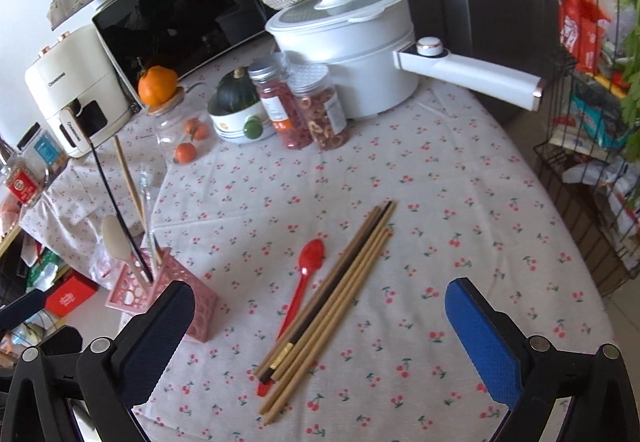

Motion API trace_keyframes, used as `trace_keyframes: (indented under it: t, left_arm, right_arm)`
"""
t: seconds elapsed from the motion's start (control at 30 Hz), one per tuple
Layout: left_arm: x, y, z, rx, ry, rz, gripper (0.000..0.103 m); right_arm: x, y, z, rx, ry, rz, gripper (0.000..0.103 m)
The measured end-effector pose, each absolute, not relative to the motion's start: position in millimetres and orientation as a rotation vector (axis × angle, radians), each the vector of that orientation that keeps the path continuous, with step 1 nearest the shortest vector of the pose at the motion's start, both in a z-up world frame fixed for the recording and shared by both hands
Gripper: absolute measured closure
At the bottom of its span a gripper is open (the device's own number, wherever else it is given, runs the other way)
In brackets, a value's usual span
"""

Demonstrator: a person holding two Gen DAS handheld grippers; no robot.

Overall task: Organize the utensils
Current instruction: 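Move the left tool to the loose chopsticks and close on a wooden chopstick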

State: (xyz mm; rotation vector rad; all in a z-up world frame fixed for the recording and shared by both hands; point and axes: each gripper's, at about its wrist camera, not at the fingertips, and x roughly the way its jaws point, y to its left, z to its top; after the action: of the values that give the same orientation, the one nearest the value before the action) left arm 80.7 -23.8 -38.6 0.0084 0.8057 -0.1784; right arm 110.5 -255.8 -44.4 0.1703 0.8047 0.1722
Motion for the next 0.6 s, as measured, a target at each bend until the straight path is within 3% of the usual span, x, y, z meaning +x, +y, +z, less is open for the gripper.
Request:
trace_keyframes:
  t: [0.23, 0.6]
  left_arm:
    - [91.5, -74.6, -62.8, 0.07, 0.85, -0.23, 0.0]
    - [169.4, -145.4, -114.9, 0.083, 1.043, -0.215, 0.0]
  right_arm:
    - [117.5, -285.0, -59.8, 0.173, 0.894, 0.138, 0.0]
    - [140.7, -343.2, -99.6, 0.125, 0.998, -0.026, 0.0]
